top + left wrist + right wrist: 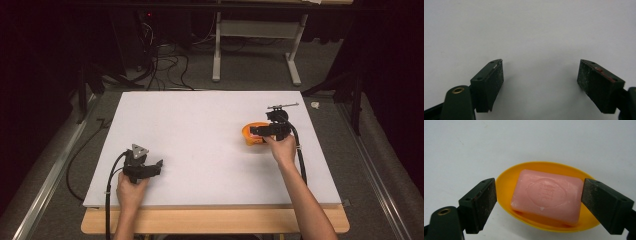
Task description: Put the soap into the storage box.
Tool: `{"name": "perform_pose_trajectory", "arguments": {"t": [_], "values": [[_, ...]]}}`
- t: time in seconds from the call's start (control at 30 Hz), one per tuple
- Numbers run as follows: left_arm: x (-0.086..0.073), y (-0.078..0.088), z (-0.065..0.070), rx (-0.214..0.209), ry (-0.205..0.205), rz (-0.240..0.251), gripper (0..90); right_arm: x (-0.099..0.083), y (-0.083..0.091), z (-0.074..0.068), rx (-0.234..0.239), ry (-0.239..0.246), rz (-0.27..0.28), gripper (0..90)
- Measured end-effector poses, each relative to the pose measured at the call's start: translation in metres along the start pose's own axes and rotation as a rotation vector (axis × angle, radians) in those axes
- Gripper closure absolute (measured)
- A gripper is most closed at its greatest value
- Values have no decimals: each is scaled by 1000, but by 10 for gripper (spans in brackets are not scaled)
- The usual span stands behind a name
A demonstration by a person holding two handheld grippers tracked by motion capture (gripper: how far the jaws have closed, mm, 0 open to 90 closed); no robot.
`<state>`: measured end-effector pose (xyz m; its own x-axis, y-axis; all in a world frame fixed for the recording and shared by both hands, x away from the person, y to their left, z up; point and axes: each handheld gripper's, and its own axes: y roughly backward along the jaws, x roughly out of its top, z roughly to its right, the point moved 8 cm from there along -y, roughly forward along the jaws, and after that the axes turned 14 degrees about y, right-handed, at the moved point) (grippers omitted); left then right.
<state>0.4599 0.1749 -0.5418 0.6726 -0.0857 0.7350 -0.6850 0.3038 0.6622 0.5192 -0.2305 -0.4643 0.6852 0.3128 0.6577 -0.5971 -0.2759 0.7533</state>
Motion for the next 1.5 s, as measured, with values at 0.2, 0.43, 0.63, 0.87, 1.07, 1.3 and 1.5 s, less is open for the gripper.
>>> {"name": "perform_pose_trajectory", "arguments": {"t": [0.2,0.43,0.63,0.87,1.07,1.3,1.5], "values": [[0,0,0,0,-1,0,215,0,9,-7,3,29,28,142],[0,0,0,0,-1,2,216,0,25,-18,0,81,83,150],[0,0,0,0,-1,2,216,-4,36,-24,9,107,121,158],[0,0,0,0,-1,2,216,-12,48,-31,21,123,157,168],[0,0,0,1,-2,2,216,-21,55,-36,31,128,184,180],[0,0,0,1,-2,2,216,-41,51,-46,64,161,200,208],[0,0,0,1,-2,2,216,-73,21,-63,110,262,123,214]]}}
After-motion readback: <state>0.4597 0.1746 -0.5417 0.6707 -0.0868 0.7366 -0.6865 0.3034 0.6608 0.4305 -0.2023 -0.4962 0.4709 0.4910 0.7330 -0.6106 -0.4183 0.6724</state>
